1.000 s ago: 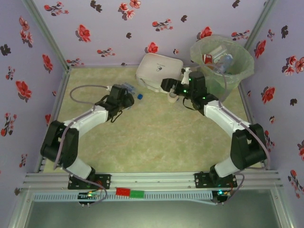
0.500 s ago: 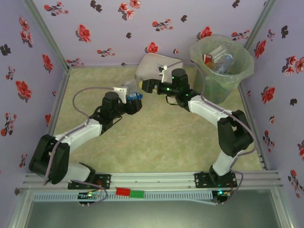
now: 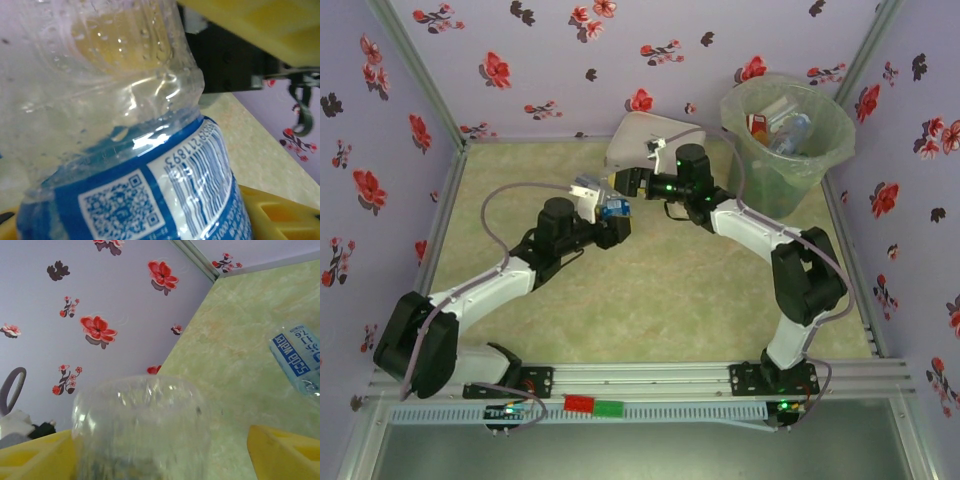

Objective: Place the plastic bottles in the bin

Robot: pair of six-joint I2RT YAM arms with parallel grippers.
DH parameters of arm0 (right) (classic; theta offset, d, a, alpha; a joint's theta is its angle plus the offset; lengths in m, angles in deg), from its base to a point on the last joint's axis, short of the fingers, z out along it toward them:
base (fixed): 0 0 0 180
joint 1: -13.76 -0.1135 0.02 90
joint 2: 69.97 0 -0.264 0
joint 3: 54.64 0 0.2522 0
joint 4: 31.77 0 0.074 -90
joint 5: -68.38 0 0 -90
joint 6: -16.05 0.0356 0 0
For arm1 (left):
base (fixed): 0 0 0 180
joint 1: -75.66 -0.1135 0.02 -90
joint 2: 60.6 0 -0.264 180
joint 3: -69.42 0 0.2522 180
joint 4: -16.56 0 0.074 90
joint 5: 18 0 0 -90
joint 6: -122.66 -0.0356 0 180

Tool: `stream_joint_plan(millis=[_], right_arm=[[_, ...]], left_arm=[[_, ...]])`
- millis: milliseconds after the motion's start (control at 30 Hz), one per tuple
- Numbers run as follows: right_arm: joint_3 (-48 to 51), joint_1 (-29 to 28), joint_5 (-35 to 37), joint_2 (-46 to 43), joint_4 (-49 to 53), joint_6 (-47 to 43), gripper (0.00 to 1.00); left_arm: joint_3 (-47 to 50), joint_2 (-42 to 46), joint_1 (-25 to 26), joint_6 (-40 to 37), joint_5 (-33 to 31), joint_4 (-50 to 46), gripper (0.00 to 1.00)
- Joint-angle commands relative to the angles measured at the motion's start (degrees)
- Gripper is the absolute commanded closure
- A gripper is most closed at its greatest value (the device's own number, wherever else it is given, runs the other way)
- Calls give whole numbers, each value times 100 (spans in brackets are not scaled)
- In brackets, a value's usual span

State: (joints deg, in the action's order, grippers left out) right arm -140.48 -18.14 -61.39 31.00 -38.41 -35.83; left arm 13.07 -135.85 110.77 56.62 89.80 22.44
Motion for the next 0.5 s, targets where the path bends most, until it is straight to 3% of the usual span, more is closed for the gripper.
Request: stream_joint_plan(millis=[0, 100, 267, 367, 467], right_arm=[[-44, -62, -262, 59, -474, 256, 16], [-35, -105, -244, 11, -395, 157, 18], [-26, -109, -147, -27, -181, 19, 37], [-9, -90, -96, -65, -110, -23, 46], [18, -62, 16, -123, -15, -74, 49]], left_arm=[[-304, 39, 66, -202, 433, 120, 46], [-371, -6, 83, -191, 535, 84, 46], [-410, 31, 83, -226, 533, 66, 43], [-417, 44, 84, -226, 531, 58, 34], [-420, 68, 83, -192, 486, 49, 20]])
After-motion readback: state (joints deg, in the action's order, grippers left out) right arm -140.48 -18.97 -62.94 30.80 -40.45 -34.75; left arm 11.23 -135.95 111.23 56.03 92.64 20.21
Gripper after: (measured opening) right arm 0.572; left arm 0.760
